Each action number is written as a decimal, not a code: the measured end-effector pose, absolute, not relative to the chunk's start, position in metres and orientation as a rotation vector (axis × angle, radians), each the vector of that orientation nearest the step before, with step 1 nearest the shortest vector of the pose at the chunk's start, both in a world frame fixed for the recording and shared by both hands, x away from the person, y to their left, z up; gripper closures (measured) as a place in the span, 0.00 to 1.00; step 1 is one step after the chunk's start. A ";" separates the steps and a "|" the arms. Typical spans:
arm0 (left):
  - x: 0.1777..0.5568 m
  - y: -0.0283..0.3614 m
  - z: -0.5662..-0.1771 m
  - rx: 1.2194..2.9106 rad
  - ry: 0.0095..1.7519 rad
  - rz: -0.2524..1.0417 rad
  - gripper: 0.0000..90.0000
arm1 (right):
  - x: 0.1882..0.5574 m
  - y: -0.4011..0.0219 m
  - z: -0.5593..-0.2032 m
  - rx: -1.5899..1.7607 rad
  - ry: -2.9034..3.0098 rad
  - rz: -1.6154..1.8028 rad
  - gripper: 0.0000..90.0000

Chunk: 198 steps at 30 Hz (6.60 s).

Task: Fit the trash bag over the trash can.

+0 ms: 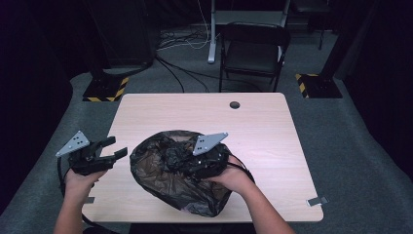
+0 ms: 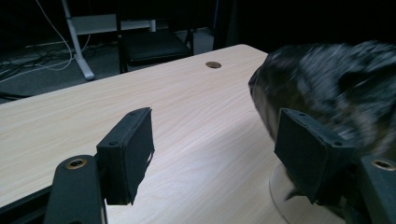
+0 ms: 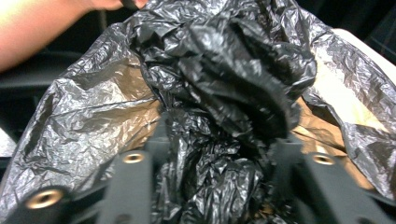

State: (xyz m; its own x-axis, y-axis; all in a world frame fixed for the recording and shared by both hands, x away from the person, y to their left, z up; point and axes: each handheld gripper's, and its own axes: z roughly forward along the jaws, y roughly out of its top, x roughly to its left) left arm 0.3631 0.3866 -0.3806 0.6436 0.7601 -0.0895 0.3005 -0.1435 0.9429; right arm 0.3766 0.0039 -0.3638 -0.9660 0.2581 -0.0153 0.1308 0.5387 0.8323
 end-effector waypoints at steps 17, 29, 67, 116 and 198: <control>0.366 0.336 -0.388 1.846 0.724 0.410 0.31 | 0.380 0.003 -0.387 0.408 2.711 1.338 0.52; 0.372 0.331 -0.405 1.889 0.692 0.314 0.53 | 0.379 0.003 -0.392 0.423 2.698 1.343 0.43; 0.377 0.332 -0.419 1.912 0.708 0.251 0.57 | 0.410 -0.093 -0.379 0.813 2.372 1.447 0.57; 0.343 0.318 -0.432 1.965 0.656 0.239 0.38 | 0.335 -0.126 -0.420 0.781 2.508 1.449 0.32; 0.359 0.292 -0.377 1.888 0.541 0.253 0.41 | 0.355 -0.092 -0.374 0.690 2.343 1.588 0.53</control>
State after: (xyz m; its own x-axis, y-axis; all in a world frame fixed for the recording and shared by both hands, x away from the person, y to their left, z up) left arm 0.3593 0.2924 -0.3773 0.8728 0.4815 -0.0801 0.2470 -0.2941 0.9233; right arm 0.3545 -0.0923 -0.3737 -0.8635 0.4990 0.0733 0.2528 0.3027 0.9190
